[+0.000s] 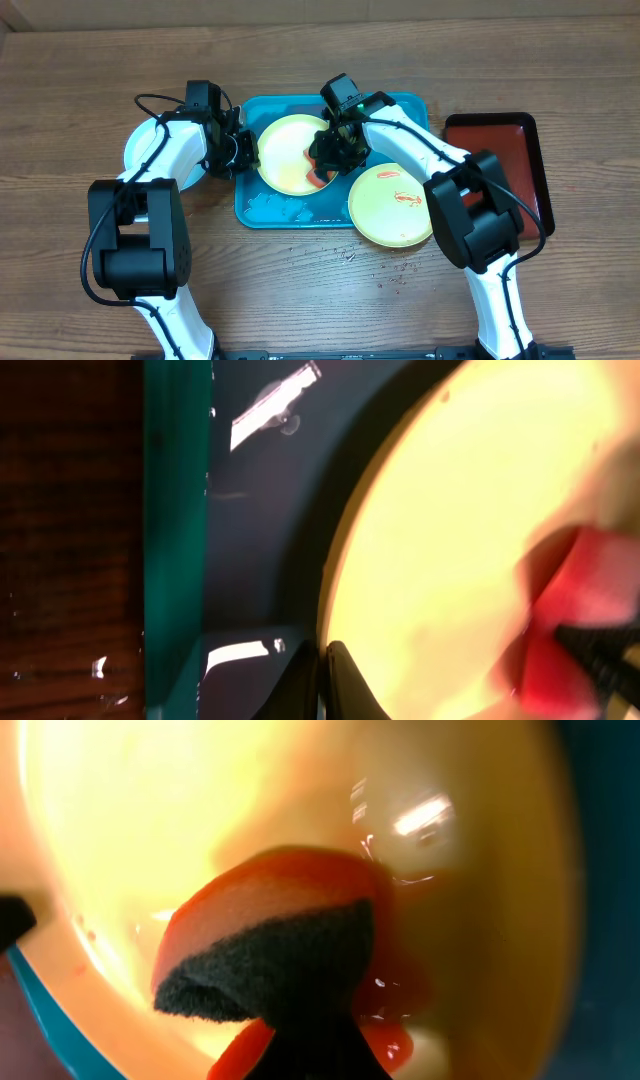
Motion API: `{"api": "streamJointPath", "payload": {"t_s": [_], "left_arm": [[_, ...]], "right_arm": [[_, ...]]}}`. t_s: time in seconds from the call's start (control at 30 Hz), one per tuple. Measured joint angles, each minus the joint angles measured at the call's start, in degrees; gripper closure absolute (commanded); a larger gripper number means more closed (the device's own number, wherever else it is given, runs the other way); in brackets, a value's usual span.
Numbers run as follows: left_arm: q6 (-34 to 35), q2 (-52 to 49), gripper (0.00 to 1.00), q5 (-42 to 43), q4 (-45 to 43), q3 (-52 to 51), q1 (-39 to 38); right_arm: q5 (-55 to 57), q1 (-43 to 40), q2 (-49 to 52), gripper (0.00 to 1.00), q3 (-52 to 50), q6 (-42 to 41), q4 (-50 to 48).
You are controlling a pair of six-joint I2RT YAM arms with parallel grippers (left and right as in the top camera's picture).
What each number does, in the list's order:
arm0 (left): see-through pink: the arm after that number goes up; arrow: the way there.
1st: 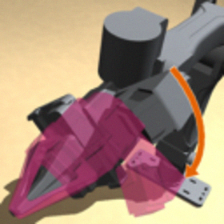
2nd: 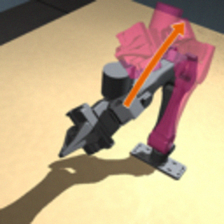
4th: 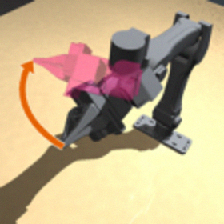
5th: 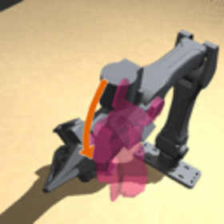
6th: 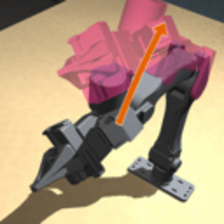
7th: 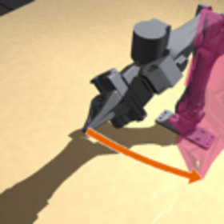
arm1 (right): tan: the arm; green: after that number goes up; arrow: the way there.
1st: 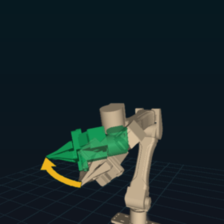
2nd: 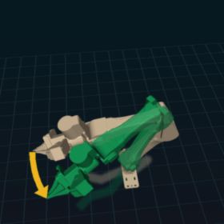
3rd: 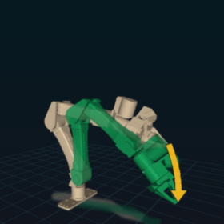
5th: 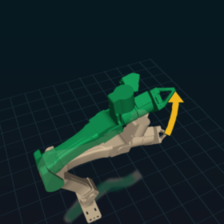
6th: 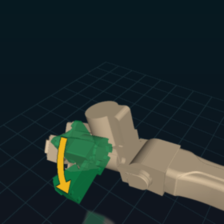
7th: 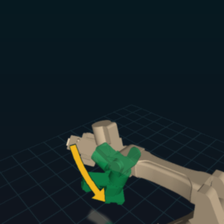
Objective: Clean dirty plates on tray and stack at the side
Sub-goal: 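Scrub the yellow plate with the sponge while the left gripper holds it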
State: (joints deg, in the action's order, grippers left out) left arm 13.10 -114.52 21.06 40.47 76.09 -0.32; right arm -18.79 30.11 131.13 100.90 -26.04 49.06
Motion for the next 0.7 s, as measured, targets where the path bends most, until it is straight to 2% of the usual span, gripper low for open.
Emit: {"api": "streamJointPath", "payload": {"t_s": [0.27,0.7], "left_arm": [[-2.34,0.0,0.96,0.72,3.48,0.09,-0.07],[-7.37,0.0,0.96,9.11,4.17,0.09,0.04]], "right_arm": [[4.26,-0.15,0.0,0.96,0.0,-1.68,-5.09],[8.31,3.54,0.66,0.96,0.0,-3.93,-15.1]]}}
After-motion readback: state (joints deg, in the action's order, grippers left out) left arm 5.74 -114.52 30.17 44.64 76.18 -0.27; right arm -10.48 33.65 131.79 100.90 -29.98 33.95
